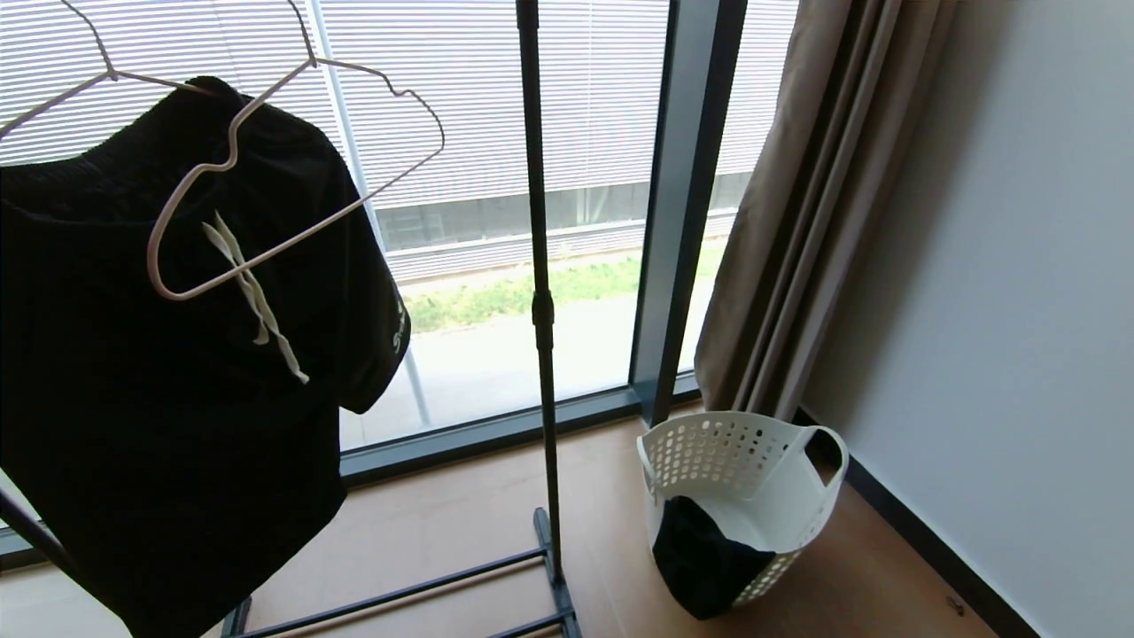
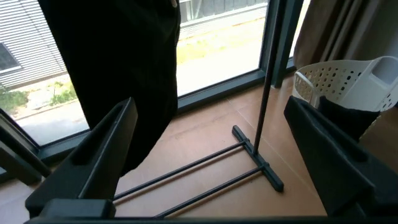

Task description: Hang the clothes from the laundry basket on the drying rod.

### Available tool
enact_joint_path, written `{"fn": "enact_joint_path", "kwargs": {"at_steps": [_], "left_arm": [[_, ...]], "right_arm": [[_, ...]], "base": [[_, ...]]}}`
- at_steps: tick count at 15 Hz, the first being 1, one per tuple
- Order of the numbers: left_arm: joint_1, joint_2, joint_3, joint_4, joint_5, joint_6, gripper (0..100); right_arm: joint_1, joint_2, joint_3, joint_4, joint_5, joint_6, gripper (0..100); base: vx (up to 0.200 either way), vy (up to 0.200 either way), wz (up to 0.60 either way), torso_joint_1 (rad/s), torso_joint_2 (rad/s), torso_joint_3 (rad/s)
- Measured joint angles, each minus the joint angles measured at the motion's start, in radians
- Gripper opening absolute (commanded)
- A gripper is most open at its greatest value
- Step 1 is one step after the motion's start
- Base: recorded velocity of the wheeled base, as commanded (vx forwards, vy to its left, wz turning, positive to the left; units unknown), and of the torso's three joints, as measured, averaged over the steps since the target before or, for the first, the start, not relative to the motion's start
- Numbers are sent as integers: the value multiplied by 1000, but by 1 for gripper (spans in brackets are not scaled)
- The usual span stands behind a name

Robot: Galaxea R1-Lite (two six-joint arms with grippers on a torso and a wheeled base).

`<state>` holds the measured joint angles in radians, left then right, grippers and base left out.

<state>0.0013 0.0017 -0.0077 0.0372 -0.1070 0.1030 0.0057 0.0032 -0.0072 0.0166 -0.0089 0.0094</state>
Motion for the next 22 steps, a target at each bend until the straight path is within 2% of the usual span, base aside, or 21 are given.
{"fn": "enact_joint_path", "kwargs": {"at_steps": [1,10,20,22], "left_arm": [[0,0,0,0,0,0,100],[0,0,1,0,0,15,100],[1,-1,0,0,13,11,100],[1,-1,0,1,7,41,100]], "right_arm": [[0,0,0,0,0,0,100],[0,0,-1,0,-1,2,100],[0,0,0,-1,-1,1,100],[0,0,0,-1,-2,1,100]], "base": [[0,-200,0,7,-2,-7],[200,0,0,1,1,4],[0,0,0,0,0,0],[0,0,0,0,0,0]]}}
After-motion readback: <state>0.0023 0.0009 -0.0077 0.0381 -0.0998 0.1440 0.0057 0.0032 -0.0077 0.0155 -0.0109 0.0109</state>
